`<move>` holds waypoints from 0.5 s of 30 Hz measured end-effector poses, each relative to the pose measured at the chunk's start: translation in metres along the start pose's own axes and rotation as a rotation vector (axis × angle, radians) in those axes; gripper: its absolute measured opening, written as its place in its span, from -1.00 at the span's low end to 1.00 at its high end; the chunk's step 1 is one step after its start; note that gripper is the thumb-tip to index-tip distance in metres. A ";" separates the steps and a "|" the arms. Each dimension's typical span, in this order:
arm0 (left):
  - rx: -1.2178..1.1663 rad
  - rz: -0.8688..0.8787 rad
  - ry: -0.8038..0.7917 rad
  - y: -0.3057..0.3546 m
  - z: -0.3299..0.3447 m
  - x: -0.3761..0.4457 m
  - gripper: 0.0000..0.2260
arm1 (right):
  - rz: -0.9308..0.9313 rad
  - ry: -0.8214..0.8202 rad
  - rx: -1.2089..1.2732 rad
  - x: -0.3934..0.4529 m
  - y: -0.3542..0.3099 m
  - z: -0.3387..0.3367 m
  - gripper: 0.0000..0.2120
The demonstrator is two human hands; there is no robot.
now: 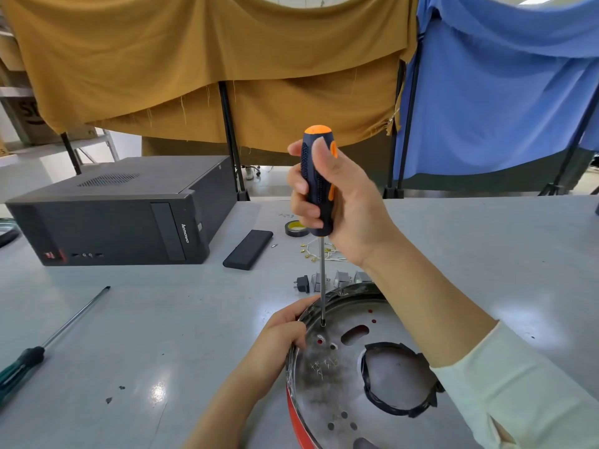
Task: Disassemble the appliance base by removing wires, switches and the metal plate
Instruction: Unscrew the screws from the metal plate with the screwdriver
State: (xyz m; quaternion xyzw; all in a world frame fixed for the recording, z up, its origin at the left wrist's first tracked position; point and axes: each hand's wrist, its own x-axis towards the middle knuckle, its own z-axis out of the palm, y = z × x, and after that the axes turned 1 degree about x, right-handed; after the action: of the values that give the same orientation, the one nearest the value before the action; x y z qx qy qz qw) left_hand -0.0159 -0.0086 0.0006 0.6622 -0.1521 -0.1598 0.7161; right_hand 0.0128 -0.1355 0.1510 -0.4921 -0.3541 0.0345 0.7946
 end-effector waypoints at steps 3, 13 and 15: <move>0.007 -0.005 -0.006 -0.001 0.001 0.000 -0.34 | 0.062 -0.054 0.064 0.001 -0.004 -0.005 -0.74; -0.007 0.008 -0.002 0.001 0.001 0.000 -0.37 | -0.260 0.337 -0.299 0.000 0.010 -0.007 -0.82; -0.003 0.001 0.003 0.000 0.001 0.000 -0.36 | -0.181 0.197 -0.137 0.000 0.008 -0.004 -0.83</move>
State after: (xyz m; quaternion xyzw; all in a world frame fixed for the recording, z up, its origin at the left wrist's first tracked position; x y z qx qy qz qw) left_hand -0.0159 -0.0091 0.0010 0.6613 -0.1510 -0.1588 0.7174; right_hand 0.0176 -0.1339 0.1434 -0.5122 -0.3188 -0.1099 0.7899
